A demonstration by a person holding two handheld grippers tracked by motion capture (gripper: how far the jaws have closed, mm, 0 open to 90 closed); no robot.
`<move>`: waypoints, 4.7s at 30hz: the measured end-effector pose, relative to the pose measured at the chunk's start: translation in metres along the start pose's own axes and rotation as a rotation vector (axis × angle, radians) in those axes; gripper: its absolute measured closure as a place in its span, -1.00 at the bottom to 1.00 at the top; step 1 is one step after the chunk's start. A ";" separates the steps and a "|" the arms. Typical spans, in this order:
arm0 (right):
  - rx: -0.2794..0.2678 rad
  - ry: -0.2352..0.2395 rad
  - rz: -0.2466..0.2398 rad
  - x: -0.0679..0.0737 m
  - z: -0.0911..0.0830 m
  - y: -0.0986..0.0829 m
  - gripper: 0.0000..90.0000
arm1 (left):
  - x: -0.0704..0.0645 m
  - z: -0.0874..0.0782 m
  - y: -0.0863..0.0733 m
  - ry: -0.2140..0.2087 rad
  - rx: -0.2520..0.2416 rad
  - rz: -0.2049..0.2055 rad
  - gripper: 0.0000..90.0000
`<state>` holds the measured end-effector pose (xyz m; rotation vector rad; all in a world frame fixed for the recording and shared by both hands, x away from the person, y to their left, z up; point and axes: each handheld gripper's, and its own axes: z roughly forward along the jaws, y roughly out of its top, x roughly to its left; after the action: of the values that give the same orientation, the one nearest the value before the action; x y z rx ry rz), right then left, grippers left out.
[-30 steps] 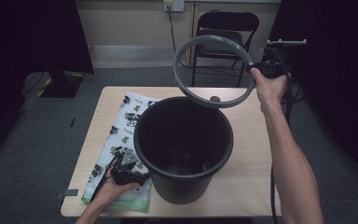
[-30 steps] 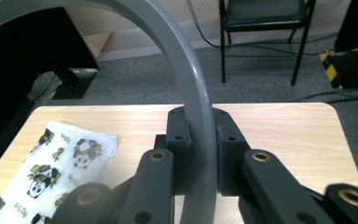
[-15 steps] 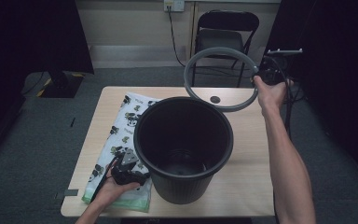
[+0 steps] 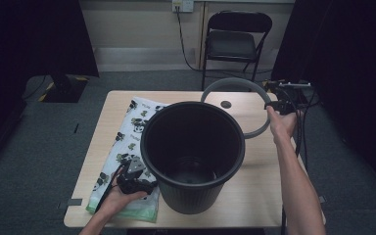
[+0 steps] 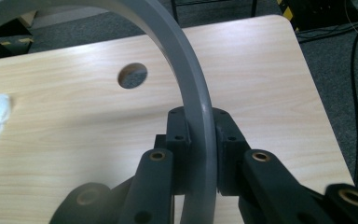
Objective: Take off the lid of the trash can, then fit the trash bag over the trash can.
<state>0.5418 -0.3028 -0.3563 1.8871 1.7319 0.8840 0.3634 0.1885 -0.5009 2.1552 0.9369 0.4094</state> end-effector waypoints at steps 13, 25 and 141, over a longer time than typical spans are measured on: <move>0.069 -0.004 0.049 -0.034 0.049 -0.064 0.76 | 0.000 0.000 0.000 0.000 -0.001 -0.004 -0.67; 0.122 -0.066 0.078 -0.057 0.067 -0.092 0.75 | -0.001 0.001 0.000 0.002 -0.004 -0.009 -0.67; 0.032 0.257 -0.502 0.029 -0.011 -0.219 -0.44 | 0.133 -0.014 -0.002 0.164 -0.005 -0.265 1.00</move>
<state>0.3786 -0.2471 -0.4943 1.2936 2.2436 0.9232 0.4460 0.2939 -0.4937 1.9799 1.2937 0.4600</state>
